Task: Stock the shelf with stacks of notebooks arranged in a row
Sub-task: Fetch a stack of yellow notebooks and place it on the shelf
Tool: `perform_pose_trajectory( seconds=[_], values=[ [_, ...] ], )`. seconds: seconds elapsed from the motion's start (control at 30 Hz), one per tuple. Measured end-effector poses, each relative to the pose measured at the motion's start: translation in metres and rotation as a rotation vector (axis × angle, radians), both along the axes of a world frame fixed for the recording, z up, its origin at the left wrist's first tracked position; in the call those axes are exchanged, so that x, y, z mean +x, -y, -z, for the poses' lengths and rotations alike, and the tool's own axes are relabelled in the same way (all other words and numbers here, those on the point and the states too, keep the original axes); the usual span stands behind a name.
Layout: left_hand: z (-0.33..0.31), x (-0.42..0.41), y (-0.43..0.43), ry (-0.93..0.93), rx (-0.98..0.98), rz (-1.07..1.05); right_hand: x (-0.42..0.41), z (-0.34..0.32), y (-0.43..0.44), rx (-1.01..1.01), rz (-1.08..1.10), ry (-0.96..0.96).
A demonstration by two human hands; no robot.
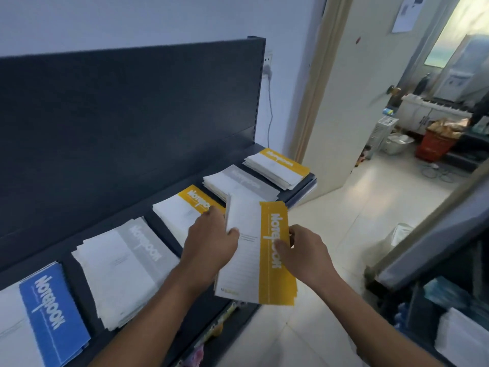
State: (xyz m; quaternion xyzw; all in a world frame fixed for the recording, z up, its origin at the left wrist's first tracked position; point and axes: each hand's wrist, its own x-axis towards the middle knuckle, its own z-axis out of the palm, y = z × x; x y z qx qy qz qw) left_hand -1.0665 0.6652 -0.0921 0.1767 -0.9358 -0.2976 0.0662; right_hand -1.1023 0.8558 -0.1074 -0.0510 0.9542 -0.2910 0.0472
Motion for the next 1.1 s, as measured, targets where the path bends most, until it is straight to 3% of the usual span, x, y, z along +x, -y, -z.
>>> perform_pose_trajectory(
  seconds=[0.33,0.7,1.1],
  values=[
    [0.009,-0.08,0.046,-0.002,0.014,-0.227,-0.117,0.007,0.064,0.068,-0.187,-0.009],
    [0.029,-0.059,0.092,0.105,0.003,-0.585,-0.161,0.022,0.15,0.088,-0.563,-0.041],
    [0.044,-0.068,0.086,0.258,-0.079,-0.689,-0.192,0.046,0.175,0.193,-0.772,-0.065]
  ],
)
